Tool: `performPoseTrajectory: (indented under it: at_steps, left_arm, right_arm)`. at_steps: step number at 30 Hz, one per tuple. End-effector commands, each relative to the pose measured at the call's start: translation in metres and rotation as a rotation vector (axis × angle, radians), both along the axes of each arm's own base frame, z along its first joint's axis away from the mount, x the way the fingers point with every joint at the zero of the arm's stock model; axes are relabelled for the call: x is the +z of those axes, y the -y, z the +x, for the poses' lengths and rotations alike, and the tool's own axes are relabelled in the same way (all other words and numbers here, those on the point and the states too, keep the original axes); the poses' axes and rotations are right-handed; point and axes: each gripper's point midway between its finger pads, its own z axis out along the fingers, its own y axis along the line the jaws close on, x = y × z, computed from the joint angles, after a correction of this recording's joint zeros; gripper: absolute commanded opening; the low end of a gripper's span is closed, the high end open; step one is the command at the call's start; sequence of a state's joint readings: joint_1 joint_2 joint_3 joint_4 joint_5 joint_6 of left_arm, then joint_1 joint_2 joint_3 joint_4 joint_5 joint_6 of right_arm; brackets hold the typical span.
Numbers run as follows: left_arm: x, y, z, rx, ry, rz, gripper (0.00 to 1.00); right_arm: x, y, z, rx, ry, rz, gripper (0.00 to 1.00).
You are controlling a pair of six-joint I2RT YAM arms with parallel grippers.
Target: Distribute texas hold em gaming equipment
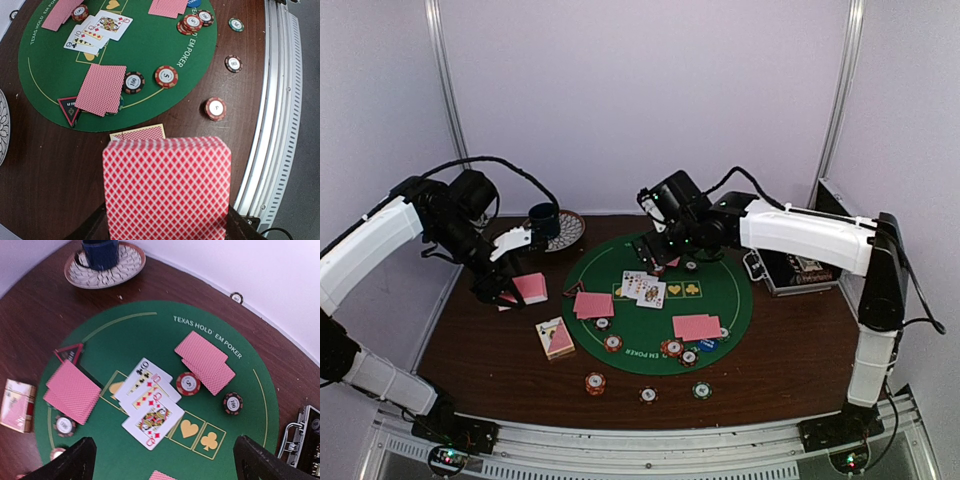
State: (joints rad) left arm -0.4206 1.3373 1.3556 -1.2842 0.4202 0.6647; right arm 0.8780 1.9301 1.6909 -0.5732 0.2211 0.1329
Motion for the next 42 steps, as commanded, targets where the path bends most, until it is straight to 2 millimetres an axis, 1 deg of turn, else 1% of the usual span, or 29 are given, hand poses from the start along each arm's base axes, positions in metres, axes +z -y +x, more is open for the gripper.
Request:
performPoseTrajectory:
  at_steps: [1,7,9,11,13,16,22,25,32,35,39,42]
  left_arm:
    - [0.013,0.005,0.006,-0.019,0.034,-0.035,0.0]
    - [0.013,0.007,0.007,-0.017,0.037,-0.043,0.0]
    - [0.013,0.007,0.007,-0.017,0.04,-0.044,0.0]
    - [0.014,0.006,0.008,-0.018,0.047,-0.042,0.0]
    - [0.015,0.007,0.008,-0.016,0.052,-0.044,0.0]
    - [0.014,0.007,0.009,-0.022,0.073,-0.05,0.0]
    - [0.011,-0.001,0.012,-0.041,0.139,-0.014,0.0]
    - [0.014,-0.002,0.013,-0.037,0.183,-0.019,0.0]
    - [0.022,0.006,0.024,0.007,0.236,-0.084,0.0]
    - [0.02,0.008,0.025,0.009,0.233,-0.099,0.0]
    - [0.018,0.009,0.026,0.016,0.227,-0.101,0.0]
    - [0.017,0.009,0.025,0.015,0.23,-0.106,0.0]
  right_arm:
    - [0.03,-0.019,-0.022,0.002,-0.12,0.222,1.0]
    - [0.032,-0.053,-0.054,0.036,-0.372,0.46,0.99]
    - [0.036,-0.064,-0.064,0.056,-0.447,0.537,0.99]
    - [0.036,-0.073,-0.073,0.073,-0.519,0.588,0.99]
    - [0.038,-0.079,-0.077,0.082,-0.562,0.619,0.99]
    - [0.04,-0.08,-0.077,0.081,-0.575,0.621,1.0]
    - [0.031,-0.079,-0.074,0.067,-0.568,0.597,0.99]
    - [0.024,-0.082,-0.072,0.076,-0.571,0.593,0.99]
    - [0.019,-0.099,-0.065,0.107,-0.579,0.635,0.99]
    - [0.015,-0.105,-0.06,0.117,-0.582,0.62,1.0]
    - [0.018,-0.113,-0.06,0.131,-0.599,0.642,0.99]
    - [0.024,-0.118,-0.06,0.141,-0.616,0.68,0.99]
